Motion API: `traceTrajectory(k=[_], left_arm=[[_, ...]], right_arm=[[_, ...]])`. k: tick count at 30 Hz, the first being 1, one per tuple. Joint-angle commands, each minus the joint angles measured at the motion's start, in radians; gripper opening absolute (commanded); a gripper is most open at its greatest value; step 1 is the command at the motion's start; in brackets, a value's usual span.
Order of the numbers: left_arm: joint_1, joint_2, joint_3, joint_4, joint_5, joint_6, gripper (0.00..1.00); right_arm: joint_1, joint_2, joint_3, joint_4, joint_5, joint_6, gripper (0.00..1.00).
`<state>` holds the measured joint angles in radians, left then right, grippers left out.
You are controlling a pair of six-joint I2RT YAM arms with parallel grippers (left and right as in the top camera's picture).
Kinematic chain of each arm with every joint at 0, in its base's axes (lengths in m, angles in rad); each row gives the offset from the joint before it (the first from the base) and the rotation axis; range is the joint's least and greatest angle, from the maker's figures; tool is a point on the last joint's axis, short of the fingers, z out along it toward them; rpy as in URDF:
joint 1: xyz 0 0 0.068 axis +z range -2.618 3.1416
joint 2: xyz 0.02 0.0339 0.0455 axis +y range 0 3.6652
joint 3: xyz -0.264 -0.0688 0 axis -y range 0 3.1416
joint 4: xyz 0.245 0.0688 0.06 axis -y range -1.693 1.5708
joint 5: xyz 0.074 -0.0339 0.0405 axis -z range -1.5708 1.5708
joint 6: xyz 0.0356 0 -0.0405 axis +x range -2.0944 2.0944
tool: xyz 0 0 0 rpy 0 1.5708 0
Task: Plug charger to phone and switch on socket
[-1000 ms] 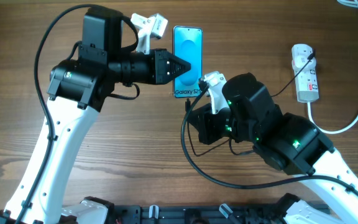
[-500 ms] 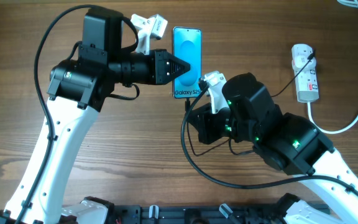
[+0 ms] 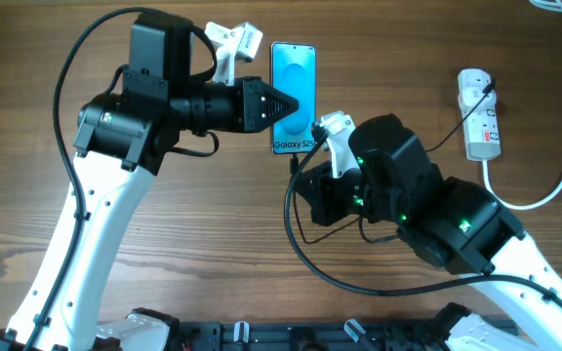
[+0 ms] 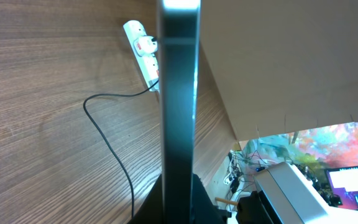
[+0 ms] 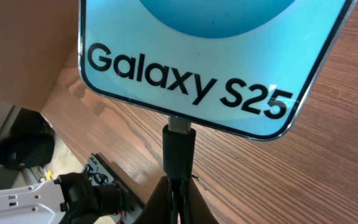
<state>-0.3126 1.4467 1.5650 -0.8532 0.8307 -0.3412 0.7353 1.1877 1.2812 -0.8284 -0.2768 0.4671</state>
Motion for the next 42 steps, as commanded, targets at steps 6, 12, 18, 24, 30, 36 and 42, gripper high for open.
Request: traceTrajectory(k=[6,12,18,24,30,36,42], left_arm=[[-0.006,0.001,0.006,-0.001,-0.007,0.024,0.04],[-0.024,0.001,0.006,0.001,-0.018,0.023,0.04],[-0.052,0.001,0.006,0.008,-0.092,0.012,0.04],[-0.051,0.001,0.006,0.007,-0.107,0.013,0.04],[-0.051,0.001,0.006,0.006,-0.126,0.021,0.04],[-0.051,0.001,0.006,0.006,-0.126,0.024,0.04],[-0.051,0.001,0.006,-0.004,-0.126,0.058,0.04]], right_arm=[[0.0,0.005,0.004,0.009,0.022,-0.005,0.05],[0.0,0.011,0.004,0.009,0.021,-0.008,0.05],[0.001,0.043,0.004,-0.003,0.018,-0.011,0.05],[0.0,0.046,0.005,-0.003,0.04,-0.015,0.05],[0.0,0.045,0.005,-0.003,0.04,-0.019,0.05],[0.0,0.046,0.005,-0.009,0.029,-0.023,0.05],[0.0,0.046,0.005,-0.01,0.029,-0.023,0.05]])
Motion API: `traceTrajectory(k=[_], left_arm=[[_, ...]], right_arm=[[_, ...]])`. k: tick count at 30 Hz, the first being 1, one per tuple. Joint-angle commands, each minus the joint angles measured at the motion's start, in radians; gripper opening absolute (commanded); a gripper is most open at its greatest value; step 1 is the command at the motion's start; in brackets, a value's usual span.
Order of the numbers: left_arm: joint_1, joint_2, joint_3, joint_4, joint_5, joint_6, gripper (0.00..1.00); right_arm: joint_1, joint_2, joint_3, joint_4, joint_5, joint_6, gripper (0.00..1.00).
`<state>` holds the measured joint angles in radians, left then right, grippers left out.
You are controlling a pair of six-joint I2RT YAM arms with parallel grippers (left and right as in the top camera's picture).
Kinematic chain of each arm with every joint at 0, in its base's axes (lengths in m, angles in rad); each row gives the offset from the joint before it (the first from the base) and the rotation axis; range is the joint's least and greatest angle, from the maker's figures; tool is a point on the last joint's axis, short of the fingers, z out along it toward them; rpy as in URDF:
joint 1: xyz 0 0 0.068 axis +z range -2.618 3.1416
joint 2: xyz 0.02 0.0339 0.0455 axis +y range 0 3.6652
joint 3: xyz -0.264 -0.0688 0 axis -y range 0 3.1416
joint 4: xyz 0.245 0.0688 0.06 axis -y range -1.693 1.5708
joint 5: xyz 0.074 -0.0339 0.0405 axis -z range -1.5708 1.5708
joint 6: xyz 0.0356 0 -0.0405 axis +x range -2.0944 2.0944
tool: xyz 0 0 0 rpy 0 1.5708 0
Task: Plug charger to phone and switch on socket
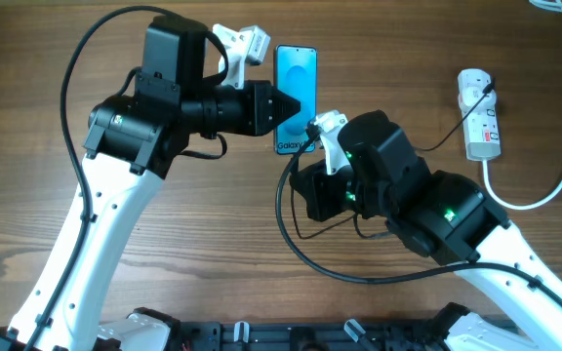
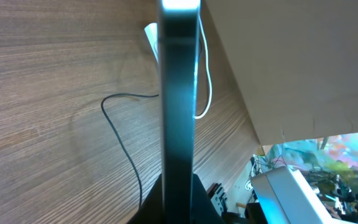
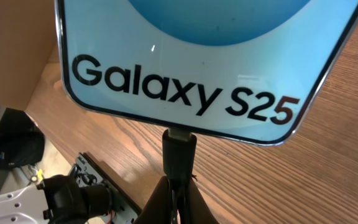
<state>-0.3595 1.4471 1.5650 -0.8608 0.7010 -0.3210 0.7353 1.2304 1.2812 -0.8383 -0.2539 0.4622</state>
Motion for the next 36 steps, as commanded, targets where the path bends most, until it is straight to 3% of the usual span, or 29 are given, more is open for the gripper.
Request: traceTrajectory(k=[1,36], left_arm=[[-0.004,0.001,0.006,0.003,0.004,0.037,0.04],[-0.004,0.001,0.006,0.002,0.031,0.037,0.04]], right_arm=[[0.0,0.003,0.005,0.0,0.006,-0.017,0.05],[0.0,0.003,0.005,0.008,-0.025,-0.006,0.05]])
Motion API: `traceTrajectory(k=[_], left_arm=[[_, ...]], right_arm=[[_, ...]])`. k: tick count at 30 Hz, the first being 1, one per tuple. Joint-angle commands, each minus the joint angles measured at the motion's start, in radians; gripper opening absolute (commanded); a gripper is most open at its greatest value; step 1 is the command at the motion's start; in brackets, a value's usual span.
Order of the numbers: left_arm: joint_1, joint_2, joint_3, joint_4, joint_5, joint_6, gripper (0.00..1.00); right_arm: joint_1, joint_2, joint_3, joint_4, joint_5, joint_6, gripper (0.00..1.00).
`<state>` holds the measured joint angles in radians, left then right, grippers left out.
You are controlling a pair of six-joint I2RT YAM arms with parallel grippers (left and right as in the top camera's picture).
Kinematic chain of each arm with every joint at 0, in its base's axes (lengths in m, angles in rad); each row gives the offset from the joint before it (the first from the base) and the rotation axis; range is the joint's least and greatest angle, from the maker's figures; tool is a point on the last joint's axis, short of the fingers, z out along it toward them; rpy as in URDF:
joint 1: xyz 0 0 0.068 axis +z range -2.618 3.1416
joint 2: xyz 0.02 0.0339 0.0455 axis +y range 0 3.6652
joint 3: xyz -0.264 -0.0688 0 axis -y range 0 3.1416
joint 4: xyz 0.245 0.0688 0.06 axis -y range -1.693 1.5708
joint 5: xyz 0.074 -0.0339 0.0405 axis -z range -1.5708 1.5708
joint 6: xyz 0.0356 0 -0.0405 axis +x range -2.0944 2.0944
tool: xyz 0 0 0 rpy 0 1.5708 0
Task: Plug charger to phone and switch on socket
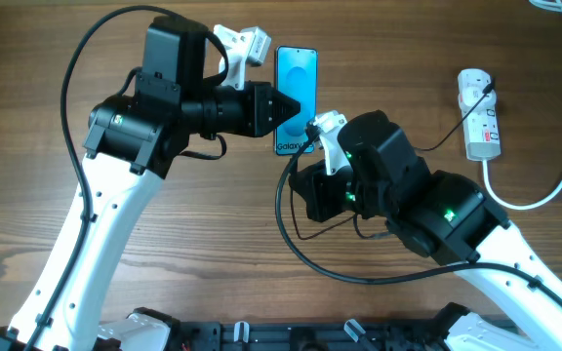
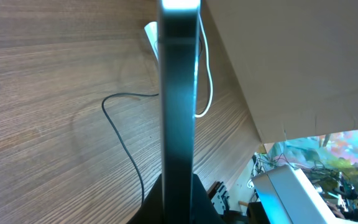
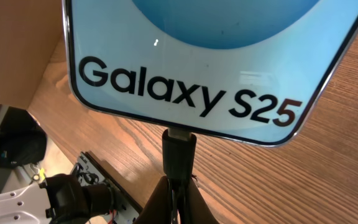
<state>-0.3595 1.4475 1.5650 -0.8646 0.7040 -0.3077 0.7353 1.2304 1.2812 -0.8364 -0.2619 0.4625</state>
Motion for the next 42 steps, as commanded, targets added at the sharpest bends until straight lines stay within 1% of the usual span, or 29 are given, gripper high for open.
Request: traceTrajectory(k=[1,28,32,39,42], left_arm=[[-0.004,0.0,0.006,0.006,0.028,0.024,0.04],[-0.004,0.0,0.006,-0.008,0.032,0.039,0.04],[-0.004,0.0,0.006,-0.008,0.06,0.043,0.04],[-0.004,0.0,0.006,-0.008,0.061,0.045,0.04],[-0.004,0.0,0.006,-0.01,0.061,0.066,0.04]], right_arm=[[0.0,0.003,0.005,0.006,-0.016,-0.006,0.04],[0.0,0.002,0.028,0.008,-0.001,0.013,0.05],[0.0,0.002,0.028,0.008,-0.002,0.039,0.04],[0.0,0.002,0.028,0.006,-0.002,0.064,0.05],[0.0,0.0,0.028,0.005,-0.002,0.063,0.05]])
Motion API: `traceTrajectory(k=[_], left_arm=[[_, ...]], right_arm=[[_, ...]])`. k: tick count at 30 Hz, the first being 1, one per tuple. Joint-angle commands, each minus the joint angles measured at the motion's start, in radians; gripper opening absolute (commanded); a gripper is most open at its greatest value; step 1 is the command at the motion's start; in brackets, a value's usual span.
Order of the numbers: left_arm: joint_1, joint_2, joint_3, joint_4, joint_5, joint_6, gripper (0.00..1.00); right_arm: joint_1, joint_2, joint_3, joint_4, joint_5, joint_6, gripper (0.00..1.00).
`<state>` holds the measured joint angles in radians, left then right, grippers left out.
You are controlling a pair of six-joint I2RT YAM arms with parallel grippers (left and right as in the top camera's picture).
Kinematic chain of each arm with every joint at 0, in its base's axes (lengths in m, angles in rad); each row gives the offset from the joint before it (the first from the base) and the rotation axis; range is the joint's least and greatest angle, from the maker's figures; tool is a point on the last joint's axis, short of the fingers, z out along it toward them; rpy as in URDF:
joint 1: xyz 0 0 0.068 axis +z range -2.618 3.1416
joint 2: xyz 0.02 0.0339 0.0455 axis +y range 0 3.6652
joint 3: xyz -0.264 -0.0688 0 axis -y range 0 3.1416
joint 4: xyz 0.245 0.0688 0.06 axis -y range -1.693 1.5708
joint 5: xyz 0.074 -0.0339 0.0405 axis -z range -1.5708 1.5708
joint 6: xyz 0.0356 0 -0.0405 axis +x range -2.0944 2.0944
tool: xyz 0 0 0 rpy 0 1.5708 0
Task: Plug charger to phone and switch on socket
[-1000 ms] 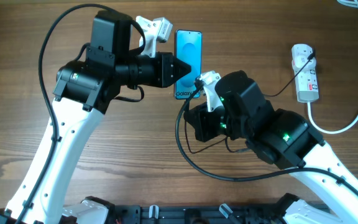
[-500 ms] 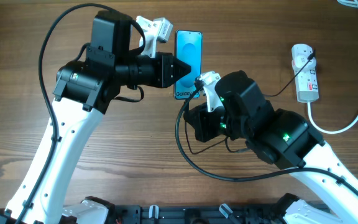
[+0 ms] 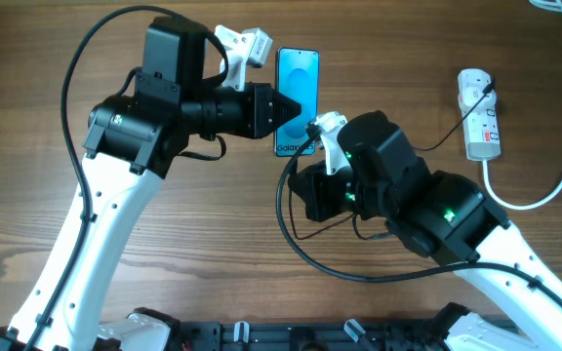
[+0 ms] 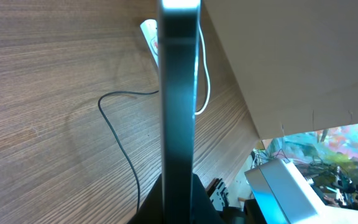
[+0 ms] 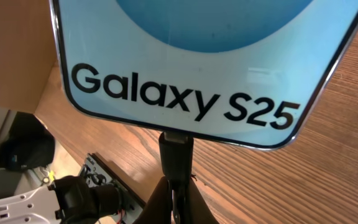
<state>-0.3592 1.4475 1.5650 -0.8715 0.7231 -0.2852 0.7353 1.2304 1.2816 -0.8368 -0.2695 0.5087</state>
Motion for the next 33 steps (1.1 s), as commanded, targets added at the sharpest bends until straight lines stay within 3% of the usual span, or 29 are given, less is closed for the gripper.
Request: traceTrajectory(k=[1,25,33], left_arm=[[-0.005,0.0,0.006,-0.003,0.042,0.043,0.04],[-0.005,0.0,0.006,-0.01,0.043,0.046,0.04],[-0.005,0.0,0.006,-0.024,0.054,0.042,0.04]], right_arm=[[0.0,0.0,0.028,0.006,0.006,0.018,0.04],[-0.014,-0.017,0.063,0.005,0.018,0.013,0.05],[-0.02,-0.017,0.063,0.05,0.039,-0.056,0.05]])
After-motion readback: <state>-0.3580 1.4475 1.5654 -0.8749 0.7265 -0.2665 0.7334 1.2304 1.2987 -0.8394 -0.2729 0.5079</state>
